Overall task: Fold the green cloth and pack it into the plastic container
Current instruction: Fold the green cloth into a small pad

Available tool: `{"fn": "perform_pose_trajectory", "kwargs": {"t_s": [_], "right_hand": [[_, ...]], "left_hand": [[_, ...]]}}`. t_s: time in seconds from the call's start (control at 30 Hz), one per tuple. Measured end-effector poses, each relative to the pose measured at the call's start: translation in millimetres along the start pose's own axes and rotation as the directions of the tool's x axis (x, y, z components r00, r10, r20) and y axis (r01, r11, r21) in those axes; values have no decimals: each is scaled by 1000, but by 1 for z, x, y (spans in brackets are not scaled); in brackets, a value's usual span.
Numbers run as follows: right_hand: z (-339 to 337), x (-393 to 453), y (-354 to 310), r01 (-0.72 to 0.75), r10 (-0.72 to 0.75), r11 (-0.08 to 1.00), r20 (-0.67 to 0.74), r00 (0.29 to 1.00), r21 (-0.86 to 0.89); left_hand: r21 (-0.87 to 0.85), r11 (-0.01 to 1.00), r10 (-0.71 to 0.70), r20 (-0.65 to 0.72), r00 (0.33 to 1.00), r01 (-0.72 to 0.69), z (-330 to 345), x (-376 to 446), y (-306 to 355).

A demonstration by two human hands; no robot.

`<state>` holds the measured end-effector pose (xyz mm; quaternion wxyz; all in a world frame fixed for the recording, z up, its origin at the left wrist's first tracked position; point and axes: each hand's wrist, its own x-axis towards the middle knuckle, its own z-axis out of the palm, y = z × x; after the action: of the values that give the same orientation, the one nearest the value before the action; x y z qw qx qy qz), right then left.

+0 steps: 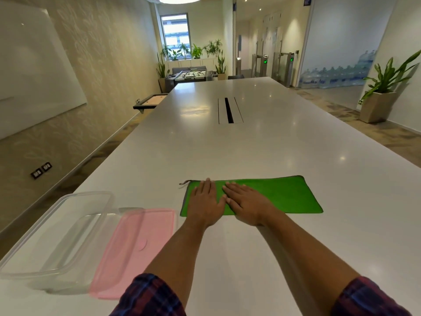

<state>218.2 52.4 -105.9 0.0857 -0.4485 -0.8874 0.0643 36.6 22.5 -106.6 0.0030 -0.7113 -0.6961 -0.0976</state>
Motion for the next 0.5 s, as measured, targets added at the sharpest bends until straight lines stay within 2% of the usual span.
{"fn": "perform_pose_trajectory", "kwargs": {"t_s": [0.1, 0.3, 0.5], "right_hand": [[-4, 1, 15, -41, 41, 999, 31, 999, 8], [-25, -24, 72, -192, 193, 981, 38, 980, -36], [-39, -43, 118, -334, 334, 943, 60, 941, -7]], "left_hand": [[0, 1000, -27, -31, 999, 27, 0, 2, -2], [-34, 984, -175, -34, 984, 174, -8, -2, -13], [-38, 981, -190, -17, 982, 189, -8, -3, -12]]}}
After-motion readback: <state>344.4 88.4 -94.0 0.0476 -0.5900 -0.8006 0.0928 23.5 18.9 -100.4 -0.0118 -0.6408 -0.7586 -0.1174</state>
